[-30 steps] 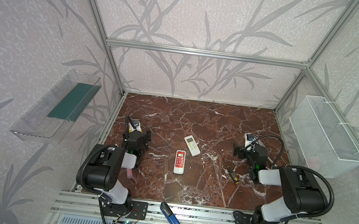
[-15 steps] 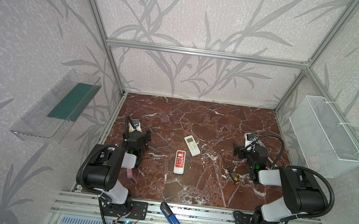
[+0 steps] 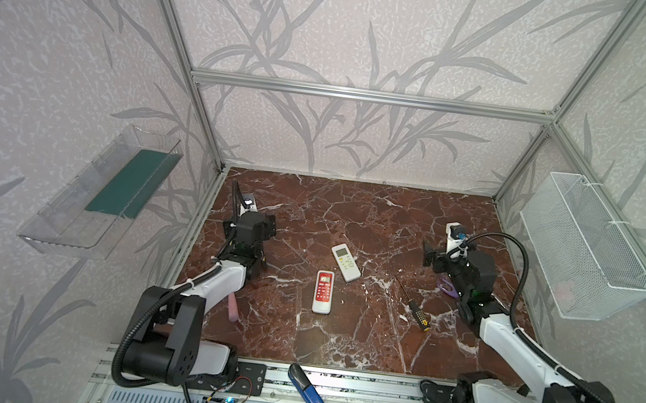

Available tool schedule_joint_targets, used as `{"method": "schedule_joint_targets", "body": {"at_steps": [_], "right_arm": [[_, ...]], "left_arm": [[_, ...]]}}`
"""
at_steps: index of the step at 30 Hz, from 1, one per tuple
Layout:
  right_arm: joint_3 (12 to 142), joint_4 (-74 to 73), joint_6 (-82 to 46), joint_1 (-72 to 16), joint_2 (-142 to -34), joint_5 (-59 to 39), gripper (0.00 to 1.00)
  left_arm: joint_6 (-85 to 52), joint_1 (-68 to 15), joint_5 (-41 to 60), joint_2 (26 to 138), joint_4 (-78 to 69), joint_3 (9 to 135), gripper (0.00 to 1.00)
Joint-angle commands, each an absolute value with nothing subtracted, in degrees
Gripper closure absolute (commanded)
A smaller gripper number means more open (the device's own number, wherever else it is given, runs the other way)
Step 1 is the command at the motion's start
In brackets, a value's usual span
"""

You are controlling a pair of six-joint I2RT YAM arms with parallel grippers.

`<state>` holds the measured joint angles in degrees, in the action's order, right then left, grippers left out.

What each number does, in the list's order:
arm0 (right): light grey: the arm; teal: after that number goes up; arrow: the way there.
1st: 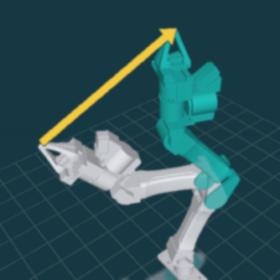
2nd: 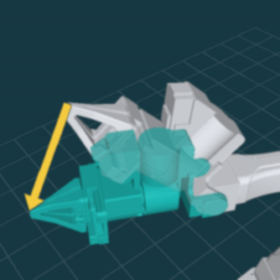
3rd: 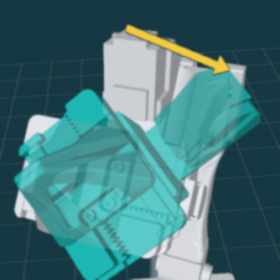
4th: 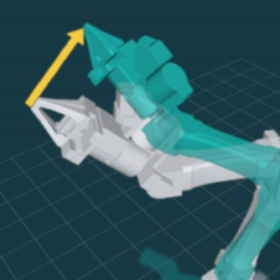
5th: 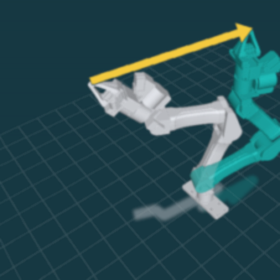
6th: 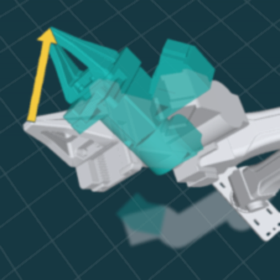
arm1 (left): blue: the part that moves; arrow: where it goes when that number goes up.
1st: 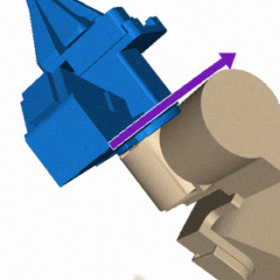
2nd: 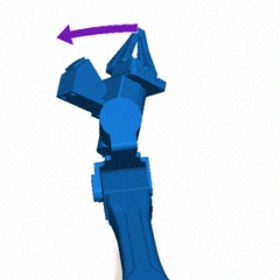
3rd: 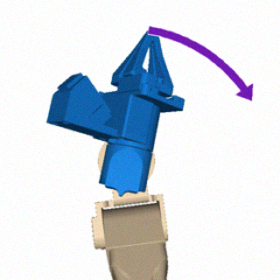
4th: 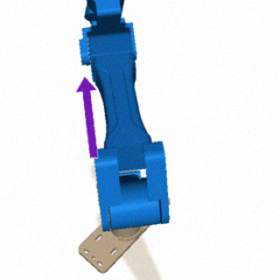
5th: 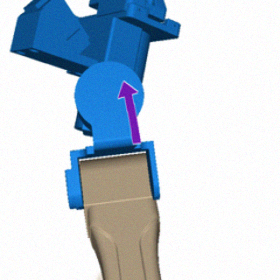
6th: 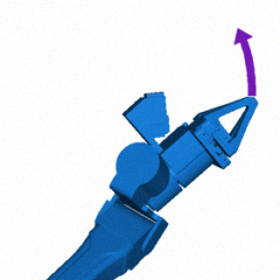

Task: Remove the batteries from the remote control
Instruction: 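Grasp the red-and-white remote with the left gripper while the right arm approaches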

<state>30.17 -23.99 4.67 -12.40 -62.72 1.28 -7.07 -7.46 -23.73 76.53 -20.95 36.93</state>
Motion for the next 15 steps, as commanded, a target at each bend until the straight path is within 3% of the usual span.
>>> {"method": "schedule_joint_targets", "body": {"at_steps": [1, 4, 7, 15], "right_arm": [[34.9, -7.9, 1.3, -15.1, -60.8, 5.2, 0.00], [38.3, 0.3, -2.9, -18.1, -60.9, 6.6, 0.01], [39.6, 5.2, -6.3, -21.2, -62.5, 4.3, 0.01], [38.9, 10.8, -15.7, -26.2, -64.7, 4.0, 0.01]], "left_arm": [[-13.1, -10.3, -26.3, 75.1, -3.4, 41.0, 0.00], [-18.0, -14.8, -29.8, 74.7, 5.5, 44.7, 0.01], [-26.0, -18.3, -25.2, 74.3, 15.3, 47.7, 0.00], [-37.4, -27.6, -16.2, 76.4, 23.4, 50.1, 0.00]]}}
